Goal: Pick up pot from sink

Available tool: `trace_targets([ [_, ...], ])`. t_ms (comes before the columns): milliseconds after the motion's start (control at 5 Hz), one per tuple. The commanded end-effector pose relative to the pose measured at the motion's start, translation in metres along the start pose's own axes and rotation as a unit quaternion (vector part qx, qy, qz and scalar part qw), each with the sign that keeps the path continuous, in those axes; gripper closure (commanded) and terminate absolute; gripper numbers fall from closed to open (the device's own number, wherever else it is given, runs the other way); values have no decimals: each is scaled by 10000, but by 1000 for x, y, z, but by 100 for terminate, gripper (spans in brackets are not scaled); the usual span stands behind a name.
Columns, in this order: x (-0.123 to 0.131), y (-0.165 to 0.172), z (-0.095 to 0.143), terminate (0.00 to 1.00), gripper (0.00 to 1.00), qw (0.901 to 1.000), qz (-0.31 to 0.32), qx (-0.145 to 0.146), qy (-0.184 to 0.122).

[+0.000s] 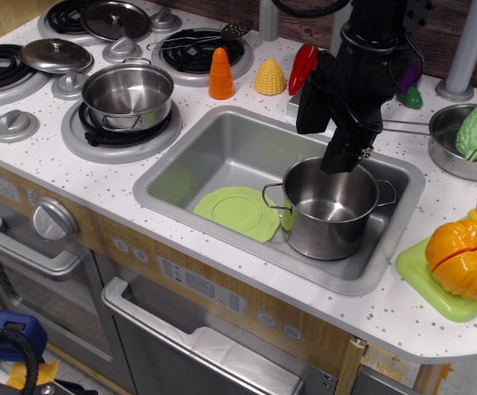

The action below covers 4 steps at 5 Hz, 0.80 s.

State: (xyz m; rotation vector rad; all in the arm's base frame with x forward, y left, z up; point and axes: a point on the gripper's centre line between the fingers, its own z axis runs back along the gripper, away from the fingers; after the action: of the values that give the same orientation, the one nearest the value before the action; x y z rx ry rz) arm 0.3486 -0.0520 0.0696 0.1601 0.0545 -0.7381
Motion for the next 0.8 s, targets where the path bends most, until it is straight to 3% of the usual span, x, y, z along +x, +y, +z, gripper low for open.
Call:
trace_targets([
  [0,0,0,0,0,0,10000,0,0,0],
  [200,0,-16,-15,0,0,9997,-202,68,-126],
  [400,-2,-23,-33,0,0,9990,-119,-215,-372],
  [600,1,-26,-49,0,0,9974,-226,-218,-650],
])
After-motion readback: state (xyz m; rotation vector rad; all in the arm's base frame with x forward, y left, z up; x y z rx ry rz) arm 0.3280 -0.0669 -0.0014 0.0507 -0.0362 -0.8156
